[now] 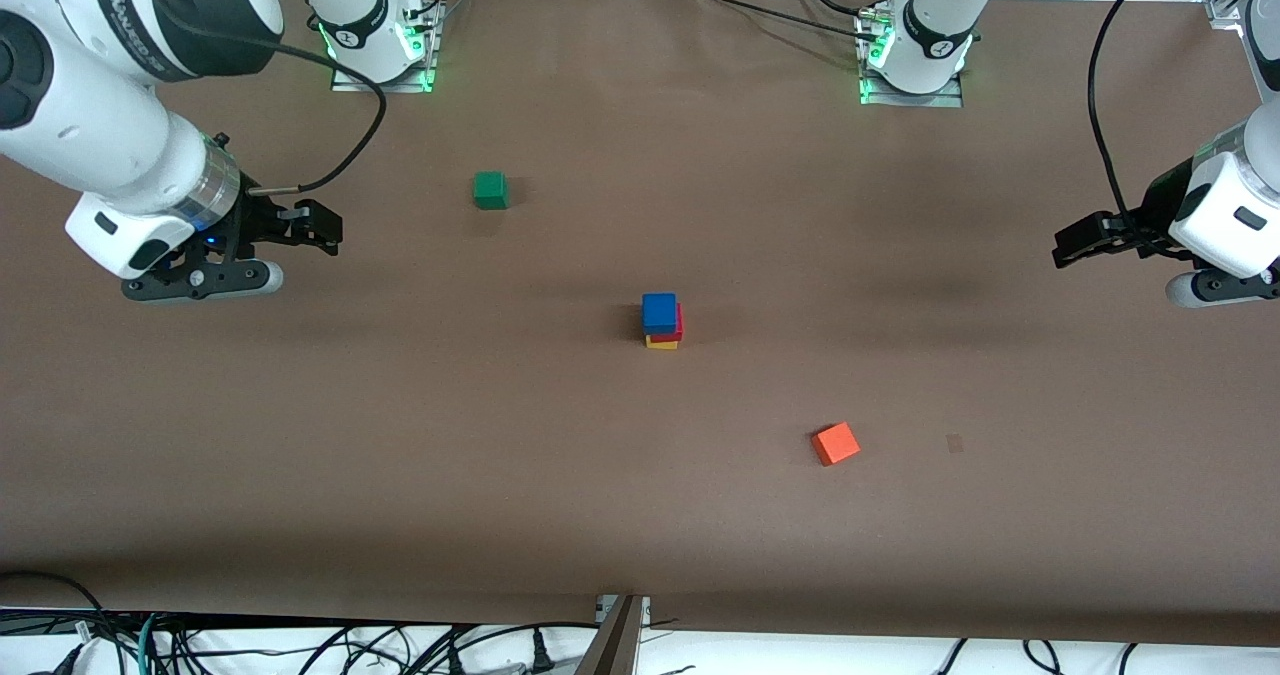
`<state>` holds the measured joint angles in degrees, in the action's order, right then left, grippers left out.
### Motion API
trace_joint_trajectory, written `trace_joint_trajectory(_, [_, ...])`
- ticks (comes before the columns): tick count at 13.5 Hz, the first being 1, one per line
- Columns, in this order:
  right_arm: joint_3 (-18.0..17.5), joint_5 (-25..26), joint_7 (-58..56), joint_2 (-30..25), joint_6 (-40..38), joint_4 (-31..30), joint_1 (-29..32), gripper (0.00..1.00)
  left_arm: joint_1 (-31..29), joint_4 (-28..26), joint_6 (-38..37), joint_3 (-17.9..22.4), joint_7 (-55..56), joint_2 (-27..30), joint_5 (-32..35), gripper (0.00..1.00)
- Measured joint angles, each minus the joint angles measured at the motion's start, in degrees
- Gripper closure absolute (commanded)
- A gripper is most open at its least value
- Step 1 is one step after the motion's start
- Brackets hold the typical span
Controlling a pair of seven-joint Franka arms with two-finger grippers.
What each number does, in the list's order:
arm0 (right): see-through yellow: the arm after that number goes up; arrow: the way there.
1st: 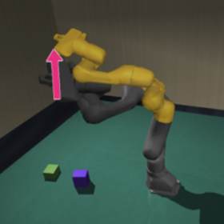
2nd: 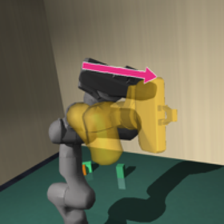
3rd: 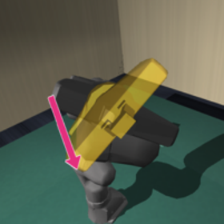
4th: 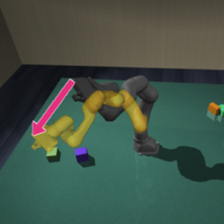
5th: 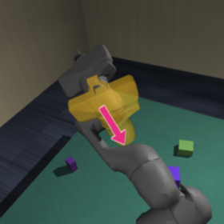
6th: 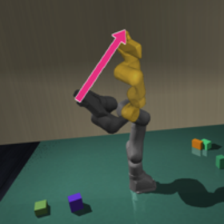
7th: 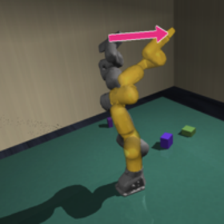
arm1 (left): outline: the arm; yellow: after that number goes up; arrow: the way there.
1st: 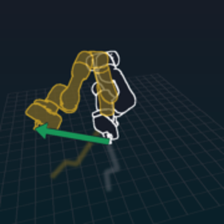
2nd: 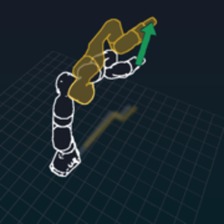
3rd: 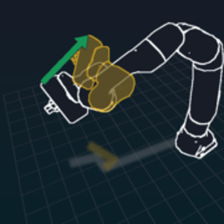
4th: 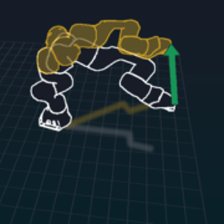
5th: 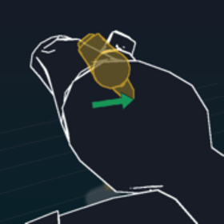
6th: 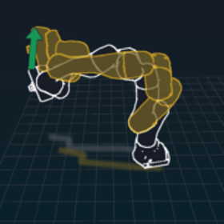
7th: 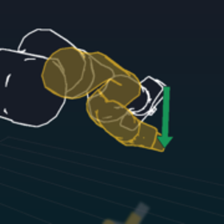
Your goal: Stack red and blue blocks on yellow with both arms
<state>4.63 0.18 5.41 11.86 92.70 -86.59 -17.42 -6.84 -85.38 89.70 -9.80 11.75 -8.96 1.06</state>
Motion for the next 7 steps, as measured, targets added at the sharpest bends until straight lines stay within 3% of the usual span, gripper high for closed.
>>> trace_joint_trajectory(4, [0.08,-0.18,-0.93,-3.12,2.00,-4.76,0.53,0.00,0.00,0.00,0.00,0.00,0.00,0.00,0.00,0.00])
trace_joint_trajectory(7, [0.11,-0.22,-1.75,-4.37,2.42,-4.89,0.63,0.00,0.00,0.00,0.00,0.00,0.00,0.00,0.00,0.00])
